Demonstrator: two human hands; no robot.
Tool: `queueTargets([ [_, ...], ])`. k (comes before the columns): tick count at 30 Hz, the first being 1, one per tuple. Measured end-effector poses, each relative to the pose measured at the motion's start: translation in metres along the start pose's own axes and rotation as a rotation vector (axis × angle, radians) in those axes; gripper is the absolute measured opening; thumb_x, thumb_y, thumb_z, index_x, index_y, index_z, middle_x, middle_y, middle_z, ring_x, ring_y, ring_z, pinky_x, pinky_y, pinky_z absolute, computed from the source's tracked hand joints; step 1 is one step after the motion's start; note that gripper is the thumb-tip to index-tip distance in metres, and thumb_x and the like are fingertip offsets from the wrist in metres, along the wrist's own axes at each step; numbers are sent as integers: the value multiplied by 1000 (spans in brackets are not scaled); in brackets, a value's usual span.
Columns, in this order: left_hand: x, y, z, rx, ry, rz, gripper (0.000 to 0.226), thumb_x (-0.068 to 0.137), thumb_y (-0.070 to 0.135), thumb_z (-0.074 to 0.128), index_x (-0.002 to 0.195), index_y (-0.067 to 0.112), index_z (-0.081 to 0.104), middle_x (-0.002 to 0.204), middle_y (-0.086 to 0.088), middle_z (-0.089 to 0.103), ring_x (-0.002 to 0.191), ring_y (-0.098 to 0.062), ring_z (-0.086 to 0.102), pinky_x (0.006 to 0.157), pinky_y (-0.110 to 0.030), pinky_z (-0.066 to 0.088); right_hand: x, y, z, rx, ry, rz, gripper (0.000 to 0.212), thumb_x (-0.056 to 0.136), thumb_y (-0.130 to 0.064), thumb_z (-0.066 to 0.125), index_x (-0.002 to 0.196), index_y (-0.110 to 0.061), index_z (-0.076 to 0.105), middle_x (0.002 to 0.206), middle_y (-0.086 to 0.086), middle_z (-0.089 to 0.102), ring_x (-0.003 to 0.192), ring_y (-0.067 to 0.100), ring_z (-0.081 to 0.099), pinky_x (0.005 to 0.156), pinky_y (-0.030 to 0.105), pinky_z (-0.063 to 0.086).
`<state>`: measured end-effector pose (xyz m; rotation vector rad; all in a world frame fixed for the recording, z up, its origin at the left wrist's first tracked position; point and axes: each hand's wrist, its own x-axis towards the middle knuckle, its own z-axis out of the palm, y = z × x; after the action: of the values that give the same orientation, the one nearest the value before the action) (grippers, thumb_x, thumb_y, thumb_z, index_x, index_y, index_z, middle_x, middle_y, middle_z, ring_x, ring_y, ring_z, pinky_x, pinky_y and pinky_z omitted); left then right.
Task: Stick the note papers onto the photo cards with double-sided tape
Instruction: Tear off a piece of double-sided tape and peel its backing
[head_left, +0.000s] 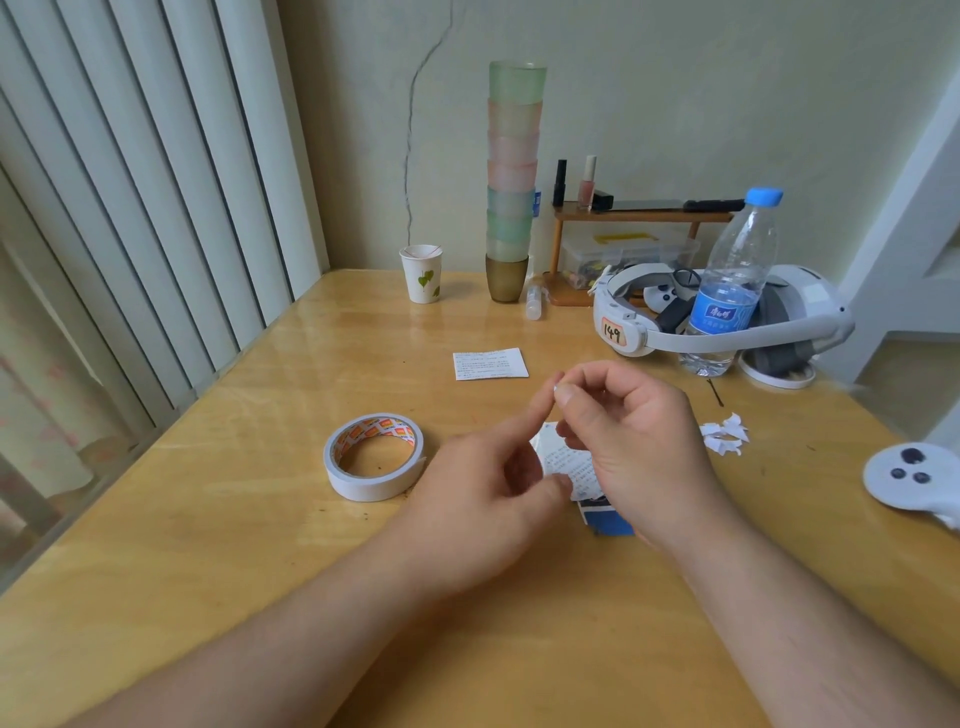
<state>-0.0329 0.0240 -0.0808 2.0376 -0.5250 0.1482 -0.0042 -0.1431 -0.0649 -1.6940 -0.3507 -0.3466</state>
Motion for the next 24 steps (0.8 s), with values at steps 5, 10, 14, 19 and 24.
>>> queueTargets([
  [5, 4, 0, -12, 530, 160, 127, 59, 94, 41, 57, 152, 44, 49, 68, 11, 50, 71, -10, 51, 59, -27, 35, -1, 1, -5, -458, -51, -278, 13, 98, -14, 67, 91, -26, 68, 89, -11, 65, 86, 15, 61, 70, 26, 48],
  [10, 3, 2, -6, 98, 154, -32, 43, 97, 26, 67, 134, 47, 65, 66, 6, 55, 61, -6, 49, 62, -22, 43, -1, 2, -3, -291, -31, -106, 25, 97, -17, 70, 107, -39, 63, 92, -10, 61, 83, 17, 66, 74, 31, 55],
  [14, 5, 1, -4, -88, 162, -41, 38, 99, 21, 70, 122, 51, 71, 64, 7, 46, 61, -8, 42, 60, -24, 39, -1, -7, 3, 177, -88, 210, 23, 99, -4, 64, 109, -23, 73, 99, 7, 70, 78, 21, 70, 76, 44, 63],
  [19, 4, 4, -3, -138, 148, 9, 36, 101, 23, 68, 120, 54, 72, 64, -1, 42, 61, -11, 37, 57, -26, 35, -2, -12, 4, 375, -93, 287, 23, 96, 9, 60, 93, -8, 74, 86, 11, 73, 74, 22, 67, 68, 34, 59],
  [24, 2, 2, -4, 92, 180, 97, 33, 95, 38, 64, 121, 58, 62, 65, -3, 51, 66, -16, 49, 60, -31, 43, -3, -14, 3, 486, -91, 290, 35, 93, 19, 54, 76, -8, 70, 76, 17, 72, 64, 21, 65, 57, 27, 56],
])
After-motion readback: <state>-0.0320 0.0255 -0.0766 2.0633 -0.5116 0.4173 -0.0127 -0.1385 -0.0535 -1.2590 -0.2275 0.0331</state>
